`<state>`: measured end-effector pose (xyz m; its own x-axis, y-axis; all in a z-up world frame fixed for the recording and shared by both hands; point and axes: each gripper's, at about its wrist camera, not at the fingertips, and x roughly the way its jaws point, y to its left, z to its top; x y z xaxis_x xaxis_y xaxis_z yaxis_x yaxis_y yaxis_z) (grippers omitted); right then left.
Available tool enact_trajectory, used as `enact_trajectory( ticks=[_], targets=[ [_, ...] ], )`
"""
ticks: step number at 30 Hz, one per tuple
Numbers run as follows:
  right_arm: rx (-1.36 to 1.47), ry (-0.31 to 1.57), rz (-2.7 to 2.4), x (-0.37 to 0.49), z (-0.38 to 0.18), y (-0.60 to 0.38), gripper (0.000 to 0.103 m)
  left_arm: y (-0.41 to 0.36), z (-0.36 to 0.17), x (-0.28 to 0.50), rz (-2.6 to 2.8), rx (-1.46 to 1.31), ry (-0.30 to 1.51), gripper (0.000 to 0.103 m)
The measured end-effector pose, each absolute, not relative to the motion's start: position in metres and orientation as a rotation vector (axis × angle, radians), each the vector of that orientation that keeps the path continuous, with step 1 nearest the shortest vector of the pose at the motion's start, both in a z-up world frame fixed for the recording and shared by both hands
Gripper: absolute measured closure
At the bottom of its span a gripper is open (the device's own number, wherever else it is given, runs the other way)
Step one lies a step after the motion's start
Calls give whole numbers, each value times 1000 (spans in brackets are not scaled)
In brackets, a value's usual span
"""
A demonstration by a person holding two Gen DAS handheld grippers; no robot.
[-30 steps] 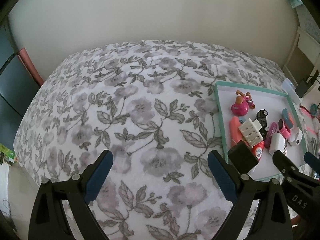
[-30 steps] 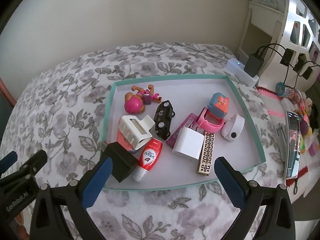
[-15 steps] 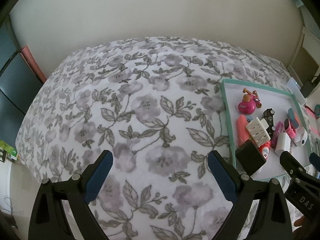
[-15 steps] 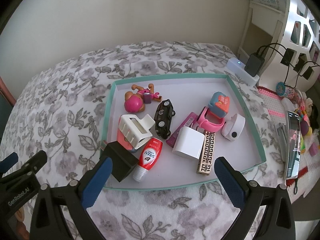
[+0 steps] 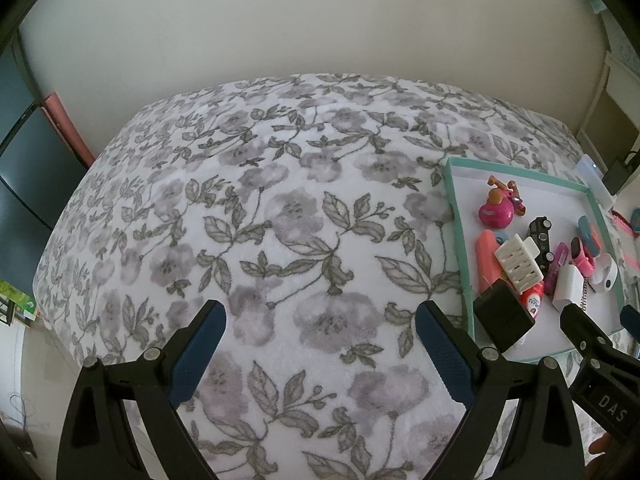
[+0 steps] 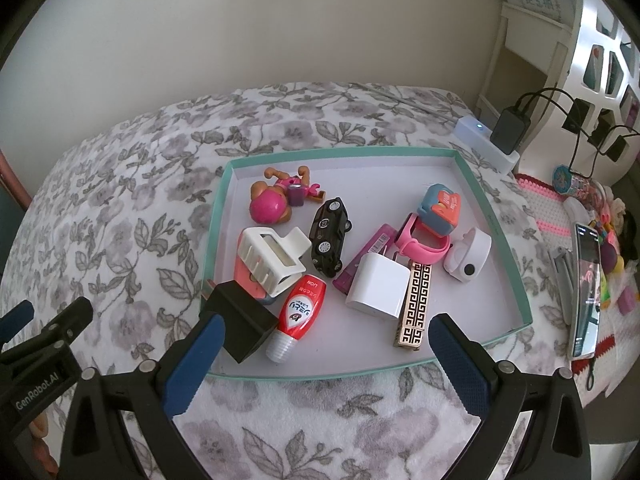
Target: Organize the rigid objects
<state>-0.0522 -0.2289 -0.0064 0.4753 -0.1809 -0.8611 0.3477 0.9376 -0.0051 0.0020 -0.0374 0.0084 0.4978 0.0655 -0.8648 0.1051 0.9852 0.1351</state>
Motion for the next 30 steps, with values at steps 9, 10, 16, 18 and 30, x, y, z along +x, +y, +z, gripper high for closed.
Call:
enact_trajectory(
  ticks=[9,10,16,18,30],
  targets=[
    [171,1032,-319,-52,-8,-229,0,-36,7,3,-19,175,1055,7],
    [171,1033,-320,-52,-8,-229,0,-36,7,3,-19,175,1055,7],
    [170,1033,-320,-52,-9,-229,0,-35,7,3,-15,173,1056,7],
    [170,1034,-319,-52,-8,-229,0,-35,6,3,-13,173,1057,7],
    [171,1034,-322,-51,-9,-228,0,-34,6,3,-9,172,1059,7]
  ],
)
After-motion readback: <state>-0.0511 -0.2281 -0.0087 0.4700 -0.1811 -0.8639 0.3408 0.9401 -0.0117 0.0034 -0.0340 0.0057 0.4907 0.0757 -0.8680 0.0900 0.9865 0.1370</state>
